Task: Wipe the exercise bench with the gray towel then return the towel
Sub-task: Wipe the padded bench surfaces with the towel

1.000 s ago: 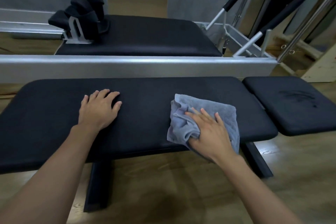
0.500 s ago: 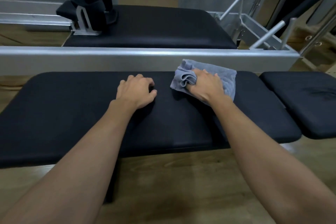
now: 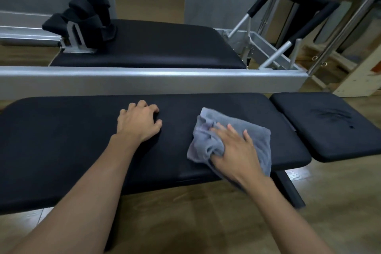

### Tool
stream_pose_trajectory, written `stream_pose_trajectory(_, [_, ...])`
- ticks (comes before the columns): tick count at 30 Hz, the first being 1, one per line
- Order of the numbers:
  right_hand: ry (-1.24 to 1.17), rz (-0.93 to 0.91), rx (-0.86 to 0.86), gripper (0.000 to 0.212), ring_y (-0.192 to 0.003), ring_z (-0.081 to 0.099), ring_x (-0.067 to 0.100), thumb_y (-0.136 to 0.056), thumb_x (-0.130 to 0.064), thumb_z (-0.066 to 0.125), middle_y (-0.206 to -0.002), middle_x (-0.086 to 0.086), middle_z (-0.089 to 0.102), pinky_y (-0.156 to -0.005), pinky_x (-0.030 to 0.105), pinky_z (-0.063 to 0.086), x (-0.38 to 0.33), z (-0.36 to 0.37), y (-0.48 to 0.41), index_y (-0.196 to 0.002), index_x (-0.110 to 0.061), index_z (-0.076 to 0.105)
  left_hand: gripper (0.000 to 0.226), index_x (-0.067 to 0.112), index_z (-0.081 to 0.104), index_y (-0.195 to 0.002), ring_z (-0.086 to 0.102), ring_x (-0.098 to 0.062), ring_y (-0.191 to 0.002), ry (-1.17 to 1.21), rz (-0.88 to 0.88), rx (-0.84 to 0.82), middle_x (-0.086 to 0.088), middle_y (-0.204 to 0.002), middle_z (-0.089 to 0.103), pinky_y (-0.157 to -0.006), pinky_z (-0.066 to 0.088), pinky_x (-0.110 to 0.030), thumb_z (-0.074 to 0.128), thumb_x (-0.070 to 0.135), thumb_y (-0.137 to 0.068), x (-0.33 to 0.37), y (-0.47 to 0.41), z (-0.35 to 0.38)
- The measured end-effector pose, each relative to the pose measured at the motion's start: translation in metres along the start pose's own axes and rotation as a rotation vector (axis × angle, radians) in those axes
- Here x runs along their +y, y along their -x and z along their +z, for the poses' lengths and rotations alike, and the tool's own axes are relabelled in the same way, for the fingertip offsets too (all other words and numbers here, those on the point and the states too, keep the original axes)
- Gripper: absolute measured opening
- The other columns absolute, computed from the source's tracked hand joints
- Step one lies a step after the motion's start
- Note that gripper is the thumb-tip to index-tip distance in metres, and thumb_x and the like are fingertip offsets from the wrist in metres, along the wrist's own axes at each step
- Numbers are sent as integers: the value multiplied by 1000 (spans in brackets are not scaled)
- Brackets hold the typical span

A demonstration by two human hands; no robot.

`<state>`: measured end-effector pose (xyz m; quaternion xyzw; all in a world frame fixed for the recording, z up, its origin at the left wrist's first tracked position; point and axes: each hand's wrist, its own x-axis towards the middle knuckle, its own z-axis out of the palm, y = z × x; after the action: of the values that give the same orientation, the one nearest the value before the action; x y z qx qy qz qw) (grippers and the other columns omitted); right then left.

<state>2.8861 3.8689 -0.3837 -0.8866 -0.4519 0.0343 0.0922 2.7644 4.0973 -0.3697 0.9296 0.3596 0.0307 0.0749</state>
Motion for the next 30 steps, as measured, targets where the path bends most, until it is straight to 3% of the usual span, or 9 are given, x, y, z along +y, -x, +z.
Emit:
stream_pose_trajectory(4, [-30, 56, 6, 60, -145, 30, 26, -87, -52, 41, -153, -8, 42, -116, 59, 12, 2, -7, -81, -143, -33, 41, 45, 27, 52, -131, 45, -30, -121, 24, -25, 23, -6, -134, 50, -96, 37, -45, 49, 45, -90, 2, -1, 3])
stream_pose_trajectory(7, [-36, 83, 8, 57, -136, 40, 26, -83, -56, 36, -138, -3, 56, -114, 61, 18, 7, -5, -123, -131, -29, 50, 44, 27, 52, -130, 45, -30, -121, 45, -37, 36, -6, -133, 50, -97, 36, -44, 49, 44, -90, 4, -1, 6])
stream_pose_trajectory(11, [-61, 82, 20, 52, -137, 40, 28, -86, -53, 38, -137, 2, 58, -113, 60, 19, 10, -8, -144, -130, -28, 52, 43, 26, 52, -130, 45, -30, -121, 49, -45, 44, -6, -134, 49, -97, 36, -44, 48, 42, -90, 4, 0, 9])
stream_pose_trajectory(15, [-56, 59, 47, 47, -136, 41, 32, -90, -40, 46, -137, 8, 57, -115, 58, 18, 4, -11, -114, -132, -21, 52, 44, 25, 51, -131, 44, -31, -122, 41, -42, 39, -7, -135, 48, -99, 36, -45, 48, 42, -91, 4, 3, 8])
stream_pose_trajectory(18, [-40, 25, 26, 56, -142, 34, 30, -85, -42, 50, -149, 1, 48, -117, 57, 17, 10, -7, -62, -140, -27, 47, 44, 24, 51, -131, 45, -32, -122, 33, -55, 25, -9, -134, 49, -98, 37, -46, 49, 41, -90, 7, 5, 7])
stream_pose_trajectory(21, [-18, 19, 0, 68, -148, 24, 22, -83, -49, 46, -158, -9, 34, -120, 53, 13, 21, -4, -4, -148, -32, 36, 43, 23, 52, -130, 45, -33, -120, 50, -31, 60, -9, -133, 51, -98, 36, -47, 50, 36, -89, 20, 6, 6])
stream_pose_trajectory(24, [-31, 13, 3, 75, -151, 15, 13, -80, -58, 30, -160, -15, 26, -122, 44, 5, 28, -1, 45, -152, -34, 31, 43, 24, 55, -130, 47, -31, -120, 95, 62, 105, -6, -133, 53, -98, 36, -46, 49, 33, -88, 48, 6, 7])
stream_pose_trajectory(27, [-61, 44, 11, 78, -150, 15, 11, -77, -61, 21, -159, -16, 29, -122, 44, 4, 31, -5, 40, -150, -36, 34, 43, 26, 56, -129, 47, -30, -120, 122, 153, 84, -4, -133, 54, -98, 36, -44, 47, 35, -88, 80, 3, 12])
stream_pose_trajectory(30, [-62, 99, 8, 70, -149, 22, 20, -80, -57, 31, -156, -10, 37, -121, 52, 8, 33, -17, -4, -147, -37, 37, 39, 27, 57, -125, 46, -30, -119, 98, 177, 41, -3, -132, 53, -96, 36, -44, 46, 37, -89, 100, 2, 19])
